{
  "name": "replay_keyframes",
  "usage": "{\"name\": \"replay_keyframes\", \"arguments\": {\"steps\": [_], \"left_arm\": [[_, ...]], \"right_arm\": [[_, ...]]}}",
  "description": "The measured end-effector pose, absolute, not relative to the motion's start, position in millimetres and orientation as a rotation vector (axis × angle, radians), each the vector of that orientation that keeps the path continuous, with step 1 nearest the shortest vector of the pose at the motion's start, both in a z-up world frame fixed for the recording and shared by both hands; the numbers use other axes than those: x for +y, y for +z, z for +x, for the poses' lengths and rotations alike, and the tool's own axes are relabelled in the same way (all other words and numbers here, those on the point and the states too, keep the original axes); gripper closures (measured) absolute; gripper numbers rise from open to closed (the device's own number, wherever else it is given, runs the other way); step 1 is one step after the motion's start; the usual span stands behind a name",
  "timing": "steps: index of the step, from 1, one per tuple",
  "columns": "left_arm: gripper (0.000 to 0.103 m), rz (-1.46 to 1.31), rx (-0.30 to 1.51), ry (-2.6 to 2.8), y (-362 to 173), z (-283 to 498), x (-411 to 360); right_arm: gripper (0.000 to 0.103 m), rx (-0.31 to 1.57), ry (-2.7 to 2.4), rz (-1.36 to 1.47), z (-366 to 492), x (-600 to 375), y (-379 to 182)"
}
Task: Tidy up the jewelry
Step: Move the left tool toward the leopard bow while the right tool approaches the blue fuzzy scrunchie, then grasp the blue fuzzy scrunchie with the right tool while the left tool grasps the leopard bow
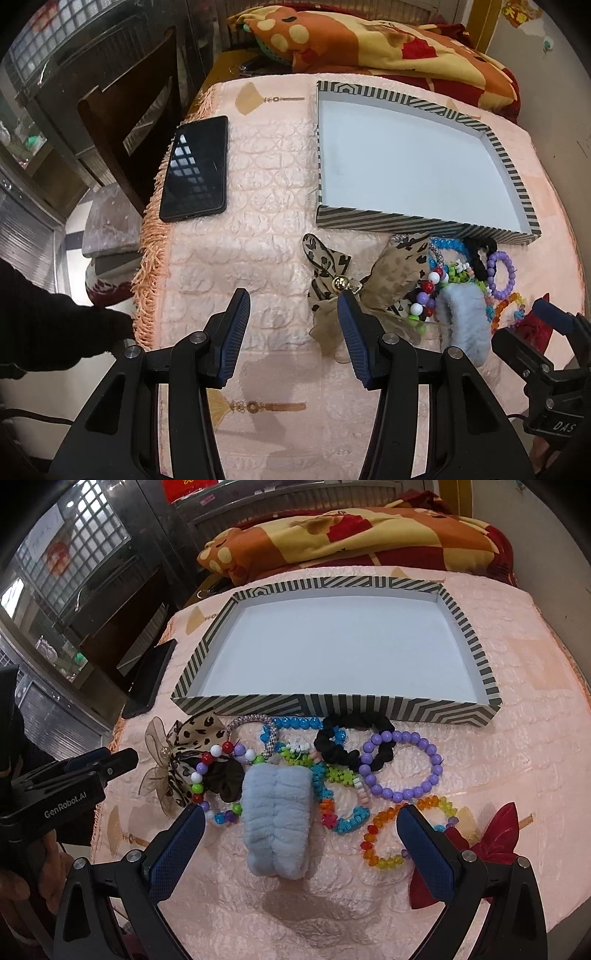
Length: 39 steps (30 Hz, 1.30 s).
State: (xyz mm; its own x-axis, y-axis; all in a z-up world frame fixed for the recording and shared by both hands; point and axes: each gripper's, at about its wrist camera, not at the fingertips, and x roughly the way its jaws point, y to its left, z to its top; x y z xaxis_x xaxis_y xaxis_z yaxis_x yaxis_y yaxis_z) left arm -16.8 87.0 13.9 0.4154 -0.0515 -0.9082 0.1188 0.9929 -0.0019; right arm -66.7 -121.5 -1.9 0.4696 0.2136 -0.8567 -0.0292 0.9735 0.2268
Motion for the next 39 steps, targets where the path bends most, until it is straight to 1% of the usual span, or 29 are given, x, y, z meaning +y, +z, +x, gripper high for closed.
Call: {"name": "replay_keyframes", "arguments": {"steps": [23,31,36,38,39], "left_arm": [[0.054,0.086,1.144,-0.134,9.3,-19.7,82.1],[0.054,0.073,1.166,-0.161,5.4,-19.1,84.7],[0.054,0.065,1.173,-0.166,5.5,-17.6,90.3],[0.054,0.060,1.174,-0.164,5.6,-17.2,91.4],[0.054,0.061,1.175,-0.164,5.4,-16.9,91.1]], "right_arm": [[0.000,1.091,0.127,0.187,-67.1,-128.8,-4.8],[0.000,1.108,0.132,0.240,-67.9,-139.4,-10.3],[0.000,1.103,0.156,0.197,-67.2,-129.6,-9.5],[0.006,1.114,0.188,0.227,-64.3,-127.9,-13.5],[0.012,1.122,0.206,0.236,-61.6,-125.8,-16.3]]}}
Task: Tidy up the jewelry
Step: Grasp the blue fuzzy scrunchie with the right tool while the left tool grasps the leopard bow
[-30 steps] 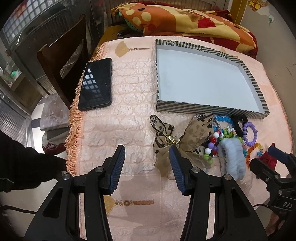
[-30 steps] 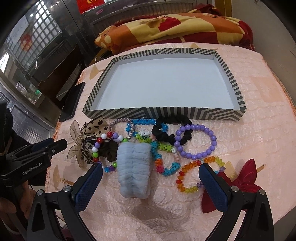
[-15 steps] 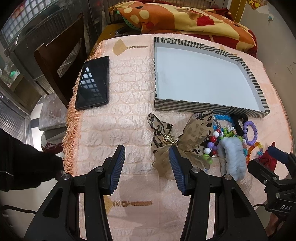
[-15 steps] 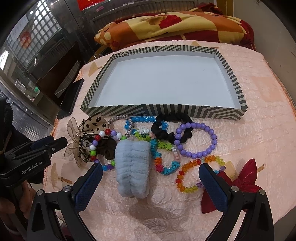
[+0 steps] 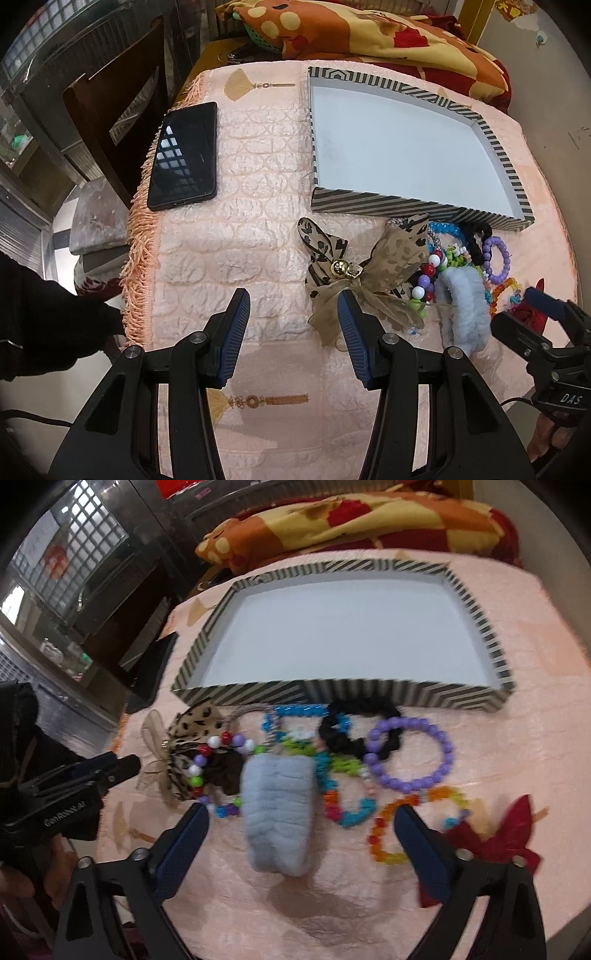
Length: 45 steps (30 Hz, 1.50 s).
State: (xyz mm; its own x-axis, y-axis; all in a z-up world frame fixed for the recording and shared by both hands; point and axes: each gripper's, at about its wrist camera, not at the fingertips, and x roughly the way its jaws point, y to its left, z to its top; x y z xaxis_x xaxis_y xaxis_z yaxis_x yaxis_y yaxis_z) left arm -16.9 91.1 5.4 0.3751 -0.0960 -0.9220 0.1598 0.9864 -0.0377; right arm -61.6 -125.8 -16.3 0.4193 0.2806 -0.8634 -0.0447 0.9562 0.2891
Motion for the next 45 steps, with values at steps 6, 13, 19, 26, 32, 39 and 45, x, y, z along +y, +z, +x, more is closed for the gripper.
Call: {"name": "replay_keyframes", "arguments": {"steps": [6,13,19,26,32,39,45], "left_arm": [[0.054,0.078,1.177,-0.199,4.2,-18.1,82.7],[0.054,0.086,1.189,-0.234,0.0,-15.7,76.9],[0.053,0.079,1.203,-0.253,-3.0,-13.0,75.6],[0.052,0.051,1.220,-0.256,-3.9,-9.6,77.1],[0.046,0.027,1.222,-0.274,-5.5,-4.7,74.5],[0.040,0.049,1.232,-0.329,-12.9,2.1,59.9],[0.040,0.036,1.261,-0.353,-23.8,11.5,52.9]], "right_arm": [[0.042,1.165,0.231,0.166,-50.8,-105.1,-33.1],[0.063,1.166,0.249,0.145,-53.4,-103.3,-39.5],[0.063,1.178,0.253,0.170,-54.3,-108.5,-39.6],[0.063,1.198,0.249,0.183,-51.9,-115.9,-40.3],[0.063,1.198,0.252,0.191,-51.9,-115.8,-39.6],[0.063,1.197,0.260,0.224,-53.7,-120.2,-39.0],[0.063,1.195,0.266,0.234,-53.6,-122.9,-40.1]]}}
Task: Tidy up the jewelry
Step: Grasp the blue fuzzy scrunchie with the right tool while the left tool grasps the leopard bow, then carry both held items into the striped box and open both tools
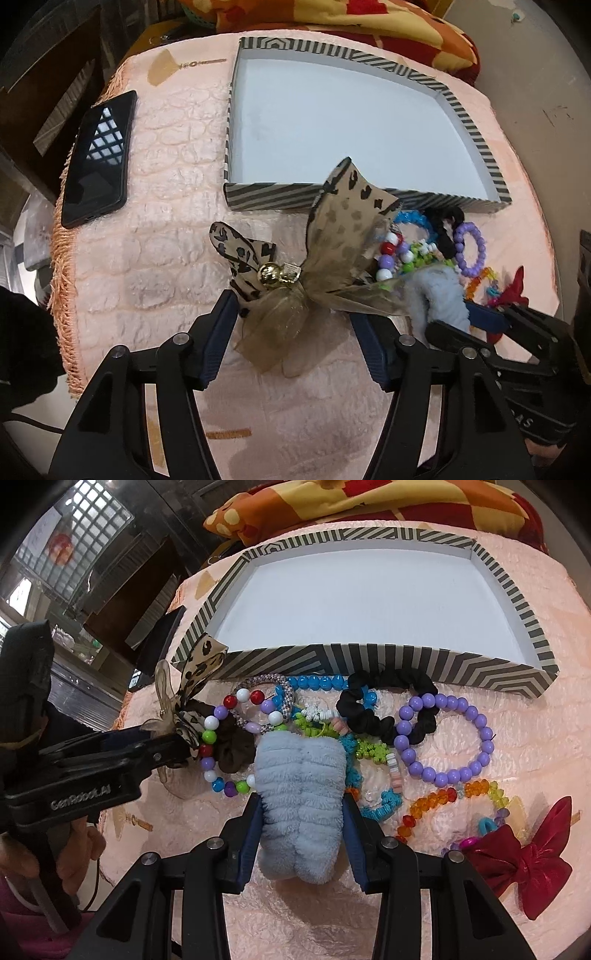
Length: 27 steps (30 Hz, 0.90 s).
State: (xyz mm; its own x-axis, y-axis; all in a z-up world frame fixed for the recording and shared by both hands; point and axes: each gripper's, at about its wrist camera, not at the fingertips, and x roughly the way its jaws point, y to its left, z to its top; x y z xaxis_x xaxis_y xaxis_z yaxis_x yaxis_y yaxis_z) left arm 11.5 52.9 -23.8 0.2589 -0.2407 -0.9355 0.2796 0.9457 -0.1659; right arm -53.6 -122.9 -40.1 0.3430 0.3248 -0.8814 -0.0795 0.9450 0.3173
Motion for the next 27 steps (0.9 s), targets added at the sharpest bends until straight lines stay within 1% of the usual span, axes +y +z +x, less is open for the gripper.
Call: {"name": "replay_keyframes", "arguments": {"steps": [2,3,4,6,9,12,19,27], "left_arm": [[0.041,0.019,1.258,-0.356,-26.6,13.7,54.8],[0.050,0.022,1.256,-0.358,-27.4,14.0,55.0],[0.067,0.030,1.253,-0.362,-27.2,13.4,55.4],[0.076,0.046,1.249,-0.369,-25.8,12.5,55.9],[0.087,0.020,1.238,-0.384,-18.0,9.8,64.5],[0.087,0.003,1.228,-0.380,-8.0,8.6,71.5],[0.087,-0.015,1.169,-0.398,29.6,4.6,83.7],[0.087,-0.014,1.119,-0.409,55.0,8.5,71.9]], "right_arm": [[0.063,1.193,0.268,0.230,-53.5,-122.3,-40.1],[0.063,1.192,0.269,0.226,-53.5,-121.7,-40.1],[0.063,1.188,0.271,0.223,-54.1,-121.2,-39.6],[0.063,1.183,0.276,0.218,-54.9,-119.6,-38.7],[0.067,1.168,0.293,0.216,-56.5,-117.8,-35.4],[0.070,1.141,0.311,0.230,-58.0,-118.9,-27.4],[0.070,1.103,0.354,0.273,-59.2,-126.1,-5.9],[0.070,1.057,0.353,0.265,-53.0,-127.8,12.1]]}}
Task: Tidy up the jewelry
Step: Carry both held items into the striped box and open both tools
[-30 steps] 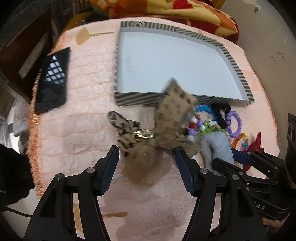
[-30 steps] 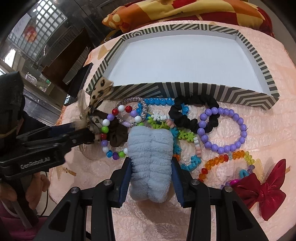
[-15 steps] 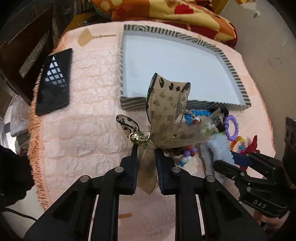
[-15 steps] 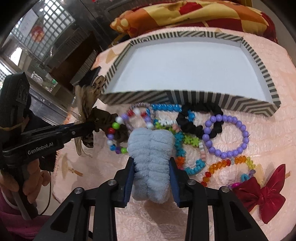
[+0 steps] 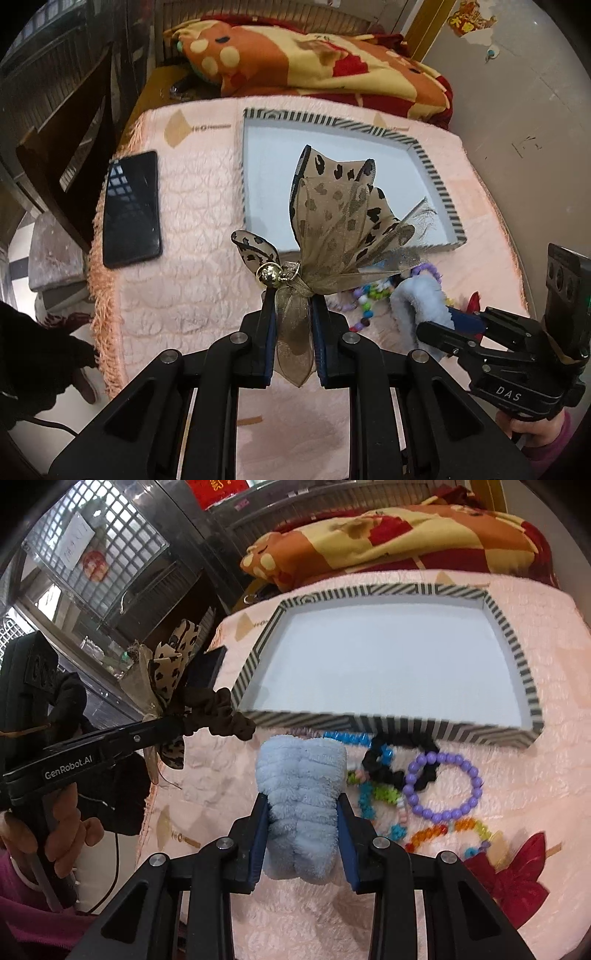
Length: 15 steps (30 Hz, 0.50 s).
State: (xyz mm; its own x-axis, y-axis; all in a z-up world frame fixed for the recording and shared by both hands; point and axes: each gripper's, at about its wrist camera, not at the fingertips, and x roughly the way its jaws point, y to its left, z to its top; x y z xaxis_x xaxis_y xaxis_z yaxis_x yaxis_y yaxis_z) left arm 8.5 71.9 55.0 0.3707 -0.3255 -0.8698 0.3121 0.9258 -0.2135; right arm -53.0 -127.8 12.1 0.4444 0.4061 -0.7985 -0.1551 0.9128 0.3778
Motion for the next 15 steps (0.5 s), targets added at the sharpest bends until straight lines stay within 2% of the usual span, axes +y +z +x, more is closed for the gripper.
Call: {"name": "replay_keyframes", "arguments": {"steps": [9,15], "left_arm": [[0.087,-0.027,1.069,-0.387,68.1,33.0,51.4],[0.087,0.002,1.079,-0.318,55.9,60.9,34.0]], "right_arm": [[0.070,1.006,0.315,0.274,-17.1,-138.9,29.0],[0.070,1.000,0.283,0.283,14.5,-146.6,27.1]]}}
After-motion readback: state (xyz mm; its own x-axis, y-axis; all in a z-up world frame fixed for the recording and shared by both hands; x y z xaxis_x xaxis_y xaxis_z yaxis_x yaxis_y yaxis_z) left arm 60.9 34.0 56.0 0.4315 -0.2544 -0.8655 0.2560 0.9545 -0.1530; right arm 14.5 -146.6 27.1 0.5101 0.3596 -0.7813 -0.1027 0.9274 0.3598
